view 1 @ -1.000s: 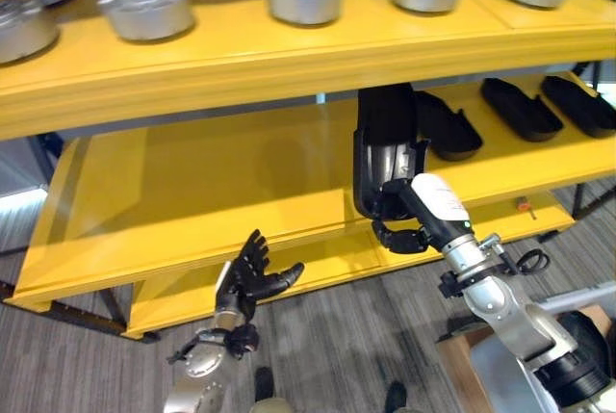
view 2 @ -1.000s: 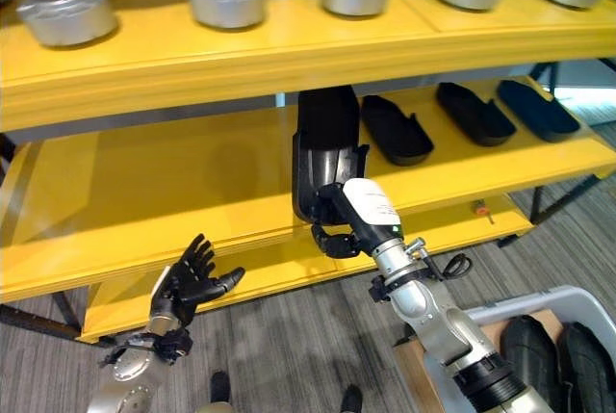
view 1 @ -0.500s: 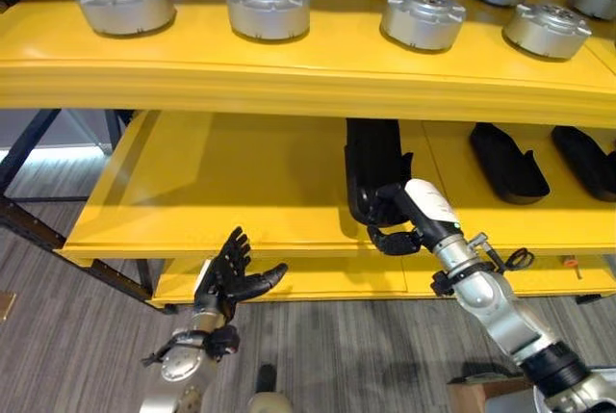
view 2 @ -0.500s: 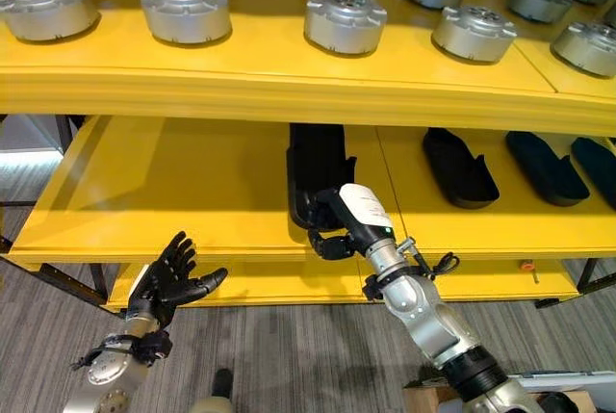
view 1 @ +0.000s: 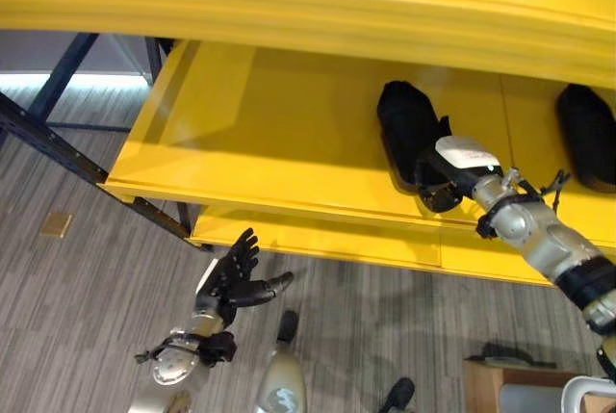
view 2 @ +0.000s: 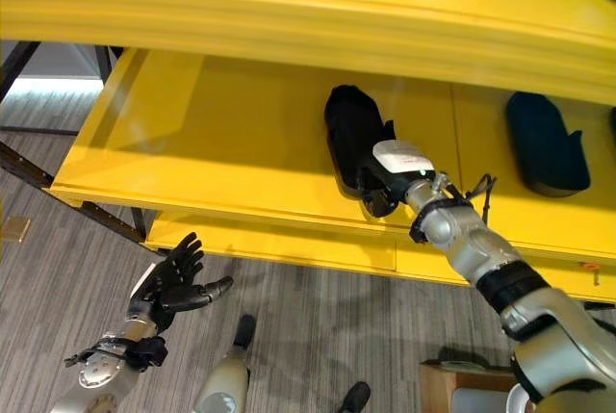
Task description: Move parts from the plastic box to the shelf.
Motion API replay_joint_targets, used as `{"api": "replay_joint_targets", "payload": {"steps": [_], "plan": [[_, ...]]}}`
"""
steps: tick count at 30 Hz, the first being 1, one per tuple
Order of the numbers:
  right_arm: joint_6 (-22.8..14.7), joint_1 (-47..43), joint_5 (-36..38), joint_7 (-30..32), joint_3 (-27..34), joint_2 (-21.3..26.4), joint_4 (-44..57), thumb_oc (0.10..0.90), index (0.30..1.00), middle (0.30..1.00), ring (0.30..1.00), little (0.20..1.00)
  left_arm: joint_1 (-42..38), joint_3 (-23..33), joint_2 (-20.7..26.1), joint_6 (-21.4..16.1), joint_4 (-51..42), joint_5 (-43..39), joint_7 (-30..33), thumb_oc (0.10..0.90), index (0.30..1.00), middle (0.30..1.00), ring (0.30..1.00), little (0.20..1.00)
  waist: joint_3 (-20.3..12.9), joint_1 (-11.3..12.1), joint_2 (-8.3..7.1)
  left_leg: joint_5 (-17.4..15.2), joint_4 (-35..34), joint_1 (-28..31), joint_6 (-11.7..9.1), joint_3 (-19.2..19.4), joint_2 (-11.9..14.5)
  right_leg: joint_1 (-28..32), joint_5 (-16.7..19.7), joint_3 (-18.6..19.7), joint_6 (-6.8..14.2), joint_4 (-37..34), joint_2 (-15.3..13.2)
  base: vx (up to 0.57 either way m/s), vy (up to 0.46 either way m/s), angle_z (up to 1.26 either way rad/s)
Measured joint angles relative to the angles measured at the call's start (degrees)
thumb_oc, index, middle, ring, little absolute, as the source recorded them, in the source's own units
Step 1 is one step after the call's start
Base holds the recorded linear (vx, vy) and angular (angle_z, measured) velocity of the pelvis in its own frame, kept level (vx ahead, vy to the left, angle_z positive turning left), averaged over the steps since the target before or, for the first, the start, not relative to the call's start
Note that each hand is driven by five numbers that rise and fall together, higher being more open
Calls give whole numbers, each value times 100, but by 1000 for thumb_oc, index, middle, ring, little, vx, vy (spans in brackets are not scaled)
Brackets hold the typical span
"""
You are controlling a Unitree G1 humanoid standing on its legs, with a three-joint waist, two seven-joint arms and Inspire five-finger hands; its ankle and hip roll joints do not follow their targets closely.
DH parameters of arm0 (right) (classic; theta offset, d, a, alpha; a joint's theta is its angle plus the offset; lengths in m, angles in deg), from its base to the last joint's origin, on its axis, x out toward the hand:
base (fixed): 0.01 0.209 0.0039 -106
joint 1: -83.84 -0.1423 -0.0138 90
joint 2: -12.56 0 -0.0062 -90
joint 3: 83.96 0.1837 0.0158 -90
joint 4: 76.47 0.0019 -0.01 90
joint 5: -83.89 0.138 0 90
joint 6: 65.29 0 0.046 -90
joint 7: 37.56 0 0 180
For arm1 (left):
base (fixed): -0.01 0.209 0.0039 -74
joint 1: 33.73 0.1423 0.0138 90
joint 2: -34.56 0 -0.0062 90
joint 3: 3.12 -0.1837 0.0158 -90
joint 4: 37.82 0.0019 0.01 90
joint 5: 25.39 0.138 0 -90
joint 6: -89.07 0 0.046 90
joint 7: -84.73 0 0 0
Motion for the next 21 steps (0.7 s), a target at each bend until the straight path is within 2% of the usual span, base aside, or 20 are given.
{"api": "replay_joint_targets", "payload": {"steps": [4, 6, 12, 21], "plan": [[-58, -1030, -8, 4, -414, -7, -493, 400, 300, 300, 300, 300, -432, -226, 11, -4, 5, -2, -33, 900, 1000, 1000, 1000, 1000, 253, -16, 168, 16, 126, -259, 22, -42, -7, -281, -38, 25, -13, 234, -43, -64, 14, 0], [-69, -1196, -11, -14, -545, -15, -587, 400, 300, 300, 300, 300, -533, -256, 11, -10, 5, -4, -30, 900, 1000, 1000, 1000, 1000, 258, -12, 173, 17, 128, -281, 23, -46, -20, -319, -53, 24, -13, 264, -61, -41, 14, 4], [-63, -1273, -8, 0, -548, -76, -656, 400, 300, 300, 300, 300, -595, -244, 14, -52, 6, -11, -25, 900, 1000, 1000, 1000, 1000, 267, -22, 188, 15, 128, -299, 26, -57, -32, -335, -66, 14, -18, 270, -73, -5, 2, 1], [18, -1381, 45, 232, -354, -465, -1258, 400, 300, 300, 300, 300, -715, -241, 13, -59, 12, -17, 11, 900, 1000, 1000, 1000, 1000, 279, -40, 198, 15, 146, -326, 27, -33, -20, -442, -105, 62, -50, 387, -91, -8, 1, -2]]}}
